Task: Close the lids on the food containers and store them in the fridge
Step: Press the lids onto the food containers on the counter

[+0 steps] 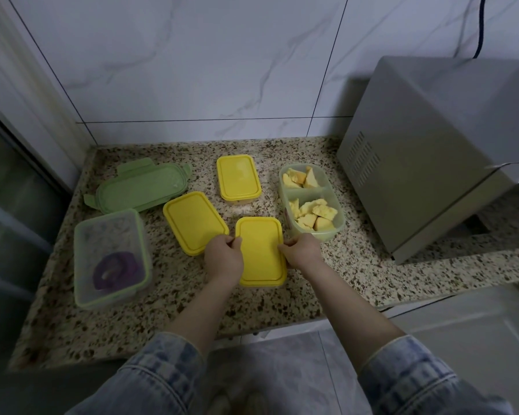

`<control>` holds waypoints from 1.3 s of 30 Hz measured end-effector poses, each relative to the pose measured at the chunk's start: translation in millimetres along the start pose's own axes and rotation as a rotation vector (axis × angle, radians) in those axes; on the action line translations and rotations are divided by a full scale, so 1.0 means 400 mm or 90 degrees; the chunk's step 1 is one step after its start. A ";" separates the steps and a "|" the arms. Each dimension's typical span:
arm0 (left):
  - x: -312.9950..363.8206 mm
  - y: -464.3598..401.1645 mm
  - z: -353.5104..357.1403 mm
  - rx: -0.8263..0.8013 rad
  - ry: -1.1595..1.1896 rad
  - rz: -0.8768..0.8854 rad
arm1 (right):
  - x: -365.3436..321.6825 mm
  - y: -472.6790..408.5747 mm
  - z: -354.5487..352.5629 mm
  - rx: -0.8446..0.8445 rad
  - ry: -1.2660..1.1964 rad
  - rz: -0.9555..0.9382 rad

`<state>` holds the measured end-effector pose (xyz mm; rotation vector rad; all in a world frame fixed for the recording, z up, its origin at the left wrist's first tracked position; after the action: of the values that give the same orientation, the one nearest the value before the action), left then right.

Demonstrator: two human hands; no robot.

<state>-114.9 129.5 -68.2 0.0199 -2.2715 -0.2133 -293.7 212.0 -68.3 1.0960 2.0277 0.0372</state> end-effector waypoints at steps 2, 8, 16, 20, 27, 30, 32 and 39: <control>-0.010 0.004 0.003 0.014 0.024 -0.023 | 0.004 -0.002 0.002 -0.007 -0.009 0.011; -0.042 0.011 0.027 0.020 0.134 -0.123 | 0.015 -0.010 0.011 -0.029 -0.024 0.026; -0.045 0.017 0.058 0.021 0.172 -0.137 | 0.031 -0.016 0.021 -0.021 -0.031 0.016; -0.030 0.040 0.070 0.031 0.070 -0.030 | 0.040 0.004 0.048 0.003 -0.020 -0.027; -0.022 0.047 0.063 0.069 -0.002 0.016 | 0.052 0.034 0.080 0.083 -0.007 -0.090; -0.027 0.049 0.063 0.085 0.011 0.014 | 0.047 0.032 0.082 0.090 0.008 -0.111; -0.029 0.048 0.065 0.087 0.020 0.006 | 0.046 0.030 0.081 0.099 0.016 -0.112; -0.030 0.050 0.062 0.078 0.027 0.003 | 0.042 0.035 0.073 0.121 0.048 -0.118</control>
<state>-124.7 153.7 -89.7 0.0817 -2.2384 -0.0702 -269.6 223.0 -93.4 1.0284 2.2286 -0.2160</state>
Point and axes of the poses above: each hand's wrist, its own y-axis away from the middle knuckle, its own z-axis out of the palm, x = y × z, the point moved 8 cm from there along -y, towards the middle knuckle, and after that the axes turned 4 degrees about x, right-handed, at the moved point
